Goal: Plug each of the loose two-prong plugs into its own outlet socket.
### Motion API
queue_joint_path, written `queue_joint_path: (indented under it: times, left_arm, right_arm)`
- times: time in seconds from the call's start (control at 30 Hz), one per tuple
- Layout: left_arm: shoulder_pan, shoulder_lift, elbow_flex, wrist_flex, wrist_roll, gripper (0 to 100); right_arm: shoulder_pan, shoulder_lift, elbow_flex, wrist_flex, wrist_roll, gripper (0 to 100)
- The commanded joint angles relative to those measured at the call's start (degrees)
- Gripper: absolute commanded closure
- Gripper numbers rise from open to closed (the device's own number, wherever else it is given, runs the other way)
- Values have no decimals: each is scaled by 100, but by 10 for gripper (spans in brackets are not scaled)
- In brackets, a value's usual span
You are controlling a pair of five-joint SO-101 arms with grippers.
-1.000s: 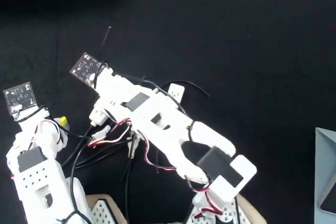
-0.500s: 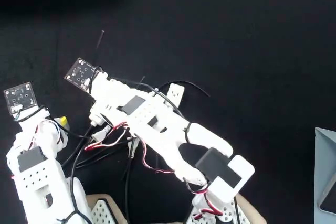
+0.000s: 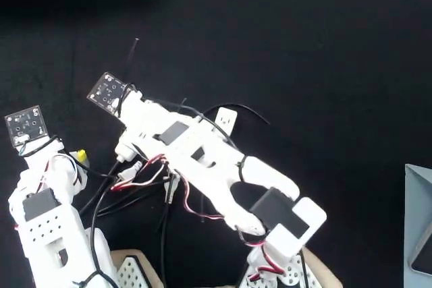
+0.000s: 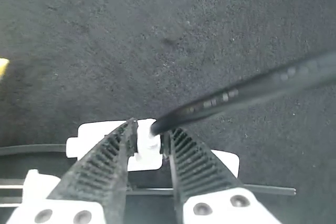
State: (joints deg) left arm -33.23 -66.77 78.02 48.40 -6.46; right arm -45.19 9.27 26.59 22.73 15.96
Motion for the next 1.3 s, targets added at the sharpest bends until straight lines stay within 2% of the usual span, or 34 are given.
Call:
queue_joint_path:
  times: [0.0,0.87,1.13,1.27]
  left_arm:
    - [-4,-70,-13,-114,44,755]
    - [-13,-70,-4,-105,44,755]
    - [-4,-70,-4,-105,35,755]
    - [-4,-70,-4,-105,35,755]
  right_arm:
    - [70,66,-57,-79,53,986]
    - [88,330,286,0,53,986]
    - [88,954,-690,1020,53,986]
    - [88,1024,-787,1108,53,986]
